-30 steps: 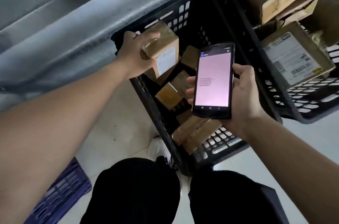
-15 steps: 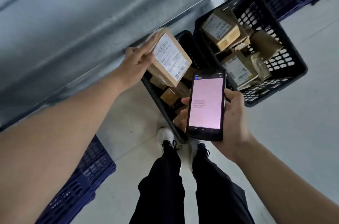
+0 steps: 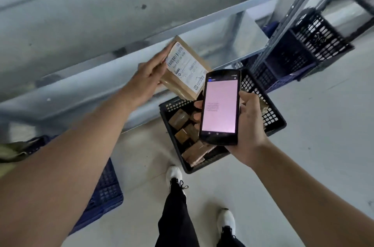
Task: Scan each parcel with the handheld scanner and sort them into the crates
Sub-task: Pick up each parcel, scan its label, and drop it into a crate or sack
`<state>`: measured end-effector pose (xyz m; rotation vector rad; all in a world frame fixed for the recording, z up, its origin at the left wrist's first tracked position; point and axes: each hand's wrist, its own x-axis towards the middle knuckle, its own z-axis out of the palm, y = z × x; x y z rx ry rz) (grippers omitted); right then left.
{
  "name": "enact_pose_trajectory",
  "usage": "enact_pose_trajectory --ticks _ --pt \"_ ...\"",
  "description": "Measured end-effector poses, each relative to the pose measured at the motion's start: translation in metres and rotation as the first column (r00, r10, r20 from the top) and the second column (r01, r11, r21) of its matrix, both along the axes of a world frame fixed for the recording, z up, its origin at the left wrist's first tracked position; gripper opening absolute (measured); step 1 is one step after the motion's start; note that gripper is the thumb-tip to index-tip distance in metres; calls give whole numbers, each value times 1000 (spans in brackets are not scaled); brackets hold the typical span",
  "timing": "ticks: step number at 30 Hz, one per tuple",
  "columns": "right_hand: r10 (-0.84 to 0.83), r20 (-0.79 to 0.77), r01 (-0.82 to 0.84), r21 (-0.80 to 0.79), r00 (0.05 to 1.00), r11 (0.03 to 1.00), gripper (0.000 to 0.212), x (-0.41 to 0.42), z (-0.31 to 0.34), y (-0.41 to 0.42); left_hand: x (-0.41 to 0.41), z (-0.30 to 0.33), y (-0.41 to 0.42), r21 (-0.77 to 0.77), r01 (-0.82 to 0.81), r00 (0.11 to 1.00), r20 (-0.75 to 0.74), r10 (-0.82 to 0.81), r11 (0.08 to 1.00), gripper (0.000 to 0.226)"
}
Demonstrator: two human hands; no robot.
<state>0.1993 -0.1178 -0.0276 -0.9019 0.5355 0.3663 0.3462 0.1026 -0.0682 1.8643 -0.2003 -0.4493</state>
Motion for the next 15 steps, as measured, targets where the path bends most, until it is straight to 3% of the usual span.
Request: enact_pose_trajectory --ticks 8,15 --pt "62 254 -70 23 965 997 68 -65 122 -36 -82 157 -19 -36 -145 947 285 149 989 41" --pt "128 461 -189 88 878 978 67 -103 237 -43 -132 281 -24 -46 -185 814 553 179 982 64"
